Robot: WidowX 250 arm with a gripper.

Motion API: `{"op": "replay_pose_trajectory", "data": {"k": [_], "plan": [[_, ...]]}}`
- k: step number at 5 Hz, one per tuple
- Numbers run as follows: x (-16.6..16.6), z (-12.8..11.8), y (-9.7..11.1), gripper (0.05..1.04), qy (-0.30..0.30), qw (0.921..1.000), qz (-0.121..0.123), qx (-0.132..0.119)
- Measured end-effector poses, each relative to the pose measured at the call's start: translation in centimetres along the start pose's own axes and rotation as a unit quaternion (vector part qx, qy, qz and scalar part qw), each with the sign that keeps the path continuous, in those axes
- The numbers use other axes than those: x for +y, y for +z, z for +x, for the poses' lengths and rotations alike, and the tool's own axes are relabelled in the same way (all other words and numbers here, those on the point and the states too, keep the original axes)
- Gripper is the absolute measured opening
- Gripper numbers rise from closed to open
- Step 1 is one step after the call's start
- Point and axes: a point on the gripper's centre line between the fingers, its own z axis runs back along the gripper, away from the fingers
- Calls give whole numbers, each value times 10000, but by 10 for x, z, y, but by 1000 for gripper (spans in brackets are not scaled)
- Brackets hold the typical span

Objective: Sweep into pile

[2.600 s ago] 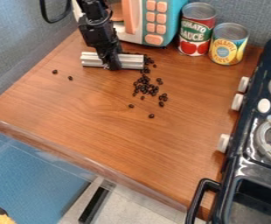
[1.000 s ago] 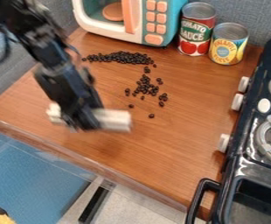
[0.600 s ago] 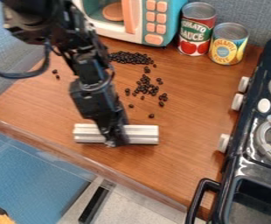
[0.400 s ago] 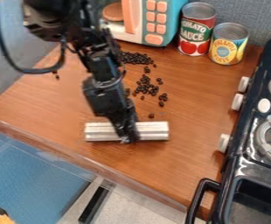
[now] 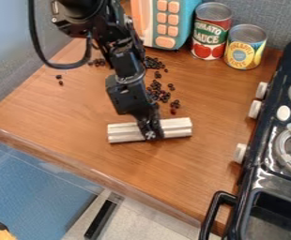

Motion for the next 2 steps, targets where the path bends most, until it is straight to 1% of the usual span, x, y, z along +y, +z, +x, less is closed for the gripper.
{"op": "replay_pose_trajectory", "data": {"k": [2], "plan": [[-36, -11, -6, 384, 405, 9979, -457, 233]]}}
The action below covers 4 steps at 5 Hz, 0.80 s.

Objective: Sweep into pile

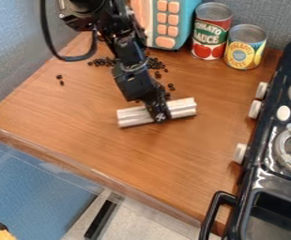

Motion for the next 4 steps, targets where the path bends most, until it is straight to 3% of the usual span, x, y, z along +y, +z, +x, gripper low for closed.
{"op": "replay_pose_trajectory", "data": {"k": [4], "plan": [[-54, -4, -6, 384, 444, 9969, -625, 158]]}}
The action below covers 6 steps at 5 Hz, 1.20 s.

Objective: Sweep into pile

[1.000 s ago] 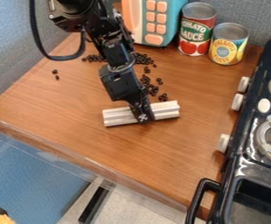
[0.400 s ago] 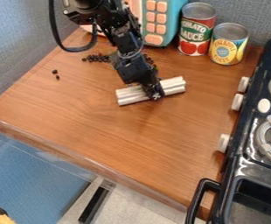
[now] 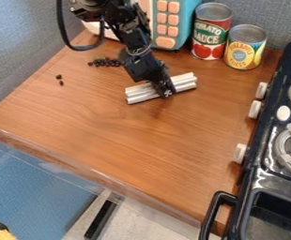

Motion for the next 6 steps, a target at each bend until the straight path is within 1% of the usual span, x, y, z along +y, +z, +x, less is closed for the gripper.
{"op": "replay_pose_trajectory", "data": {"k": [2, 3, 4, 5, 6], "plan": [[-31, 7, 2, 384, 133, 9993, -338, 36], [-48, 11, 2, 384, 190, 9990, -400, 33], [-57, 14, 3, 384, 217, 9991, -365, 17], [-57, 15, 4, 384, 133, 9996, -230, -18], [-51, 28, 11, 384, 37, 9999, 118, 33]]}}
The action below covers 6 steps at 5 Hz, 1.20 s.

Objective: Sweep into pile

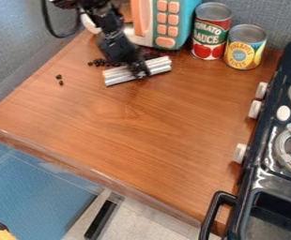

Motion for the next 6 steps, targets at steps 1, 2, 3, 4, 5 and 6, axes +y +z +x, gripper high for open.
{"op": "replay_pose_trajectory", "data": {"k": [1, 2, 3, 4, 5, 6], "plan": [[14, 19, 15, 384, -42, 9988, 474, 107], [25, 24, 34, 384, -111, 9971, 671, 350], [30, 29, 57, 384, -303, 9955, 688, 580], [30, 49, 59, 384, -929, 9928, 580, 492], [25, 65, 57, 384, -2061, 9775, 427, 121], [12, 87, 48, 384, -3023, 9507, 696, -66]]}}
